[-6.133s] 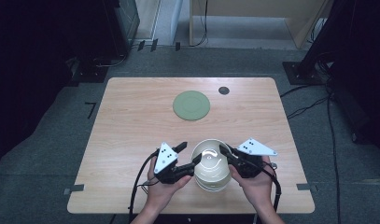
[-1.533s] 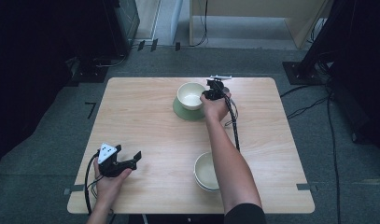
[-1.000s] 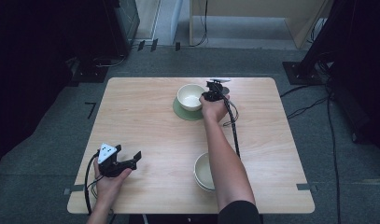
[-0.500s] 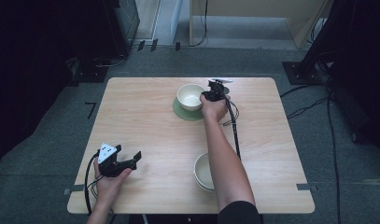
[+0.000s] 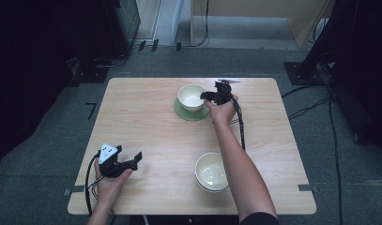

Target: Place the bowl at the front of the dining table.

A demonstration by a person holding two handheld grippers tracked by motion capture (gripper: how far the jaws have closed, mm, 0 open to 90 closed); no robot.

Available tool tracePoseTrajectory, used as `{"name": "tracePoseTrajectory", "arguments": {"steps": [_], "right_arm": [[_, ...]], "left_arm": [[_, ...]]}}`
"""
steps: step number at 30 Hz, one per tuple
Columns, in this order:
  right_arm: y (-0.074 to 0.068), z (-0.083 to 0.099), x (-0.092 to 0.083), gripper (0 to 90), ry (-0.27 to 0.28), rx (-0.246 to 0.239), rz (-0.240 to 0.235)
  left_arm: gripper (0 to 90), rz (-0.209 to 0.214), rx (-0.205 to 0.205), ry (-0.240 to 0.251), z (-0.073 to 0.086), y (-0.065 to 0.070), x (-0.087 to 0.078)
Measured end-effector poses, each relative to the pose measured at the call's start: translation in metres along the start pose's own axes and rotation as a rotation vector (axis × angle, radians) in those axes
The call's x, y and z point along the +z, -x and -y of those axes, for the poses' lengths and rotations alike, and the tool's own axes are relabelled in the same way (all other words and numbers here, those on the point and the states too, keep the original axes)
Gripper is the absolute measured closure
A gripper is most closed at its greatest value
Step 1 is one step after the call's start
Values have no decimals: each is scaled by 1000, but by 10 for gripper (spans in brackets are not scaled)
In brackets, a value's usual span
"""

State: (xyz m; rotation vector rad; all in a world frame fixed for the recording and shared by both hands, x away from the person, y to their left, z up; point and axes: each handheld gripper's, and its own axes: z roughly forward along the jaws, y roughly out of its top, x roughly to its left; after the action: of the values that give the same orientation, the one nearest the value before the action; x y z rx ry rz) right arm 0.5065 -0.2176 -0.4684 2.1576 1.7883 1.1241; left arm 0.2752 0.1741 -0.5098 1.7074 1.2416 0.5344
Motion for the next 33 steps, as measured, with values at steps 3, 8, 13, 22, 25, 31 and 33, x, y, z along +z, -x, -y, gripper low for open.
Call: {"name": "tracePoseTrajectory", "arguments": {"steps": [3, 8, 13, 22, 25, 31, 33], "right_arm": [[6, 2, -9, 231, 27, 2, -36], [14, 5, -22, 116, 38, -61, -54], [16, 11, -41, 69, 87, -156, -61], [19, 23, -65, 1, 186, -263, -55], [20, 33, -74, 1, 213, -314, -29], [28, 45, -84, 1, 232, -333, -15], [31, 49, -87, 1, 239, -339, -5]], "left_arm": [[68, -3, 0, -1, 0, 0, 0], [68, -6, 12, -5, 0, 1, 1], [68, -8, 14, -7, 0, 1, 1], [68, -10, 17, -8, 0, 2, 1], [68, -9, 18, -8, 0, 2, 1], [68, -10, 18, -9, 0, 3, 1], [68, -11, 19, -9, 0, 3, 1]]}}
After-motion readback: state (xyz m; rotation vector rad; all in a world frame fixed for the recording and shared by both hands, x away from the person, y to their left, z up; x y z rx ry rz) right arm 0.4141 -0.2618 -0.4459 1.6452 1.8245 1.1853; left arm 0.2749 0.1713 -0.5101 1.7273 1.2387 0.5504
